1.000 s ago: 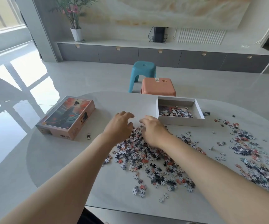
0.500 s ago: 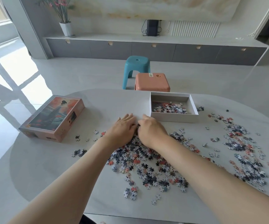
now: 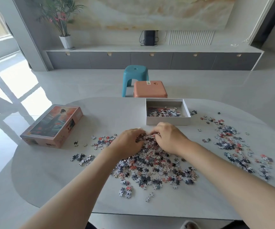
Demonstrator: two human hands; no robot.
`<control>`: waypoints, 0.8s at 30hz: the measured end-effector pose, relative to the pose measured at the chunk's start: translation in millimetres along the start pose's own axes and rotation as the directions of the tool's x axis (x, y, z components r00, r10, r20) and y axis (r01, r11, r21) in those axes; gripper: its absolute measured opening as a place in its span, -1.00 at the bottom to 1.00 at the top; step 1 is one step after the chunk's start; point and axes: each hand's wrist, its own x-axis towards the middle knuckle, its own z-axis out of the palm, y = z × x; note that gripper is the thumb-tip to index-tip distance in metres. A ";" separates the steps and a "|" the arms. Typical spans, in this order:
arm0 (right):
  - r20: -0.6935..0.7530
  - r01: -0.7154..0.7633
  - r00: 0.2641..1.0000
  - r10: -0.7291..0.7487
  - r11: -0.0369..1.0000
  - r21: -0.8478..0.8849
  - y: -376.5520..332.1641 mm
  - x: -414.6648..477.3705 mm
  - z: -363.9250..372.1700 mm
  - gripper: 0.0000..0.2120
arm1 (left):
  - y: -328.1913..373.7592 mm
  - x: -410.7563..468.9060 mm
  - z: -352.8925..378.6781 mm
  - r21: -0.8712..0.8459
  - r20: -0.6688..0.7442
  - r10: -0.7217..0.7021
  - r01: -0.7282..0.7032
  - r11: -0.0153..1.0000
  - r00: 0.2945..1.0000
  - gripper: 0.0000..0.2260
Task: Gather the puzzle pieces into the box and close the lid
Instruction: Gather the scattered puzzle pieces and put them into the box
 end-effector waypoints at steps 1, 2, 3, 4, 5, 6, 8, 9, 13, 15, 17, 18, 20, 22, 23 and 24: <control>-0.022 0.012 1.000 -0.013 1.000 -0.015 5.8 -2.7 -2.1 -0.69 | 0.7 2.0 -0.9 0.003 -0.058 0.005 -0.005 1.000 0.998 -0.66; -0.001 0.009 1.000 -0.009 0.999 -0.047 9.9 -4.6 -4.2 -0.67 | 0.3 5.1 -1.5 0.015 -0.107 0.000 0.001 1.000 0.994 -0.67; 0.055 0.001 0.998 0.004 0.996 -0.095 13.0 -5.8 -5.3 -0.61 | 0.3 8.5 -2.5 0.032 -0.121 -0.021 0.025 0.999 0.992 -0.64; 0.126 -0.009 0.992 0.028 0.989 -0.151 14.6 -6.5 -5.9 -0.53 | 0.3 12.0 -3.3 0.045 -0.084 -0.066 0.070 0.996 0.994 -0.57; 0.184 -0.007 0.982 0.045 0.979 -0.203 15.7 -5.9 -5.6 -0.45 | 0.3 14.4 -4.0 0.056 -0.008 -0.116 0.116 0.992 0.993 -0.49; 0.220 0.006 0.974 0.049 0.970 -0.242 15.8 -4.9 -5.5 -0.39 | -0.3 16.2 -4.0 0.073 0.077 -0.144 0.138 0.988 0.987 -0.42; 0.239 0.028 0.970 0.035 0.967 -0.255 15.7 -2.0 -5.5 -0.35 | -1.4 17.5 -3.1 0.175 0.198 -0.116 0.081 0.981 0.973 -0.33; 0.231 0.024 0.972 0.031 0.973 -0.231 15.6 -0.4 -6.5 -0.36 | -1.9 17.3 -2.8 0.221 0.221 -0.089 0.039 0.974 0.971 -0.30; 0.192 -0.046 0.979 0.061 0.995 -0.084 17.1 7.5 -9.8 -0.51 | -4.6 21.7 0.2 0.220 0.118 -0.017 -0.010 0.975 0.993 -0.46; 0.181 -0.059 0.981 0.069 0.997 -0.056 17.8 13.0 -11.9 -0.64 | -5.0 27.0 3.1 0.160 0.071 0.010 -0.021 0.987 0.997 -0.59; 0.156 -0.064 0.985 0.070 0.997 -0.046 18.8 18.0 -13.9 -0.78 | -3.4 33.8 5.1 0.110 0.037 0.023 -0.027 0.994 0.999 -0.76; 0.144 -0.069 0.987 0.073 0.997 -0.033 19.6 20.0 -15.0 -0.83 | -1.5 37.3 5.6 0.088 0.033 0.019 -0.022 0.996 0.999 -0.82; 0.130 -0.094 0.987 0.091 0.995 0.021 21.7 23.2 -17.3 -0.90 | 3.1 43.7 5.7 0.071 0.048 -0.001 -0.002 0.997 0.999 -0.85; 0.127 -0.132 0.985 0.120 0.988 0.087 23.4 24.9 -21.7 -0.91 | 5.1 49.9 5.7 0.041 0.057 -0.020 0.018 0.999 0.998 -0.85; 0.125 -0.150 0.983 0.135 0.981 0.120 24.3 25.7 -25.3 -0.90 | 6.1 52.3 4.7 0.006 0.055 -0.033 0.032 0.999 0.998 -0.85; 0.119 -0.170 0.981 0.151 0.972 0.163 25.0 26.9 -30.6 -0.90 | 7.7 55.1 2.7 -0.034 0.044 -0.047 0.048 0.998 0.998 -0.86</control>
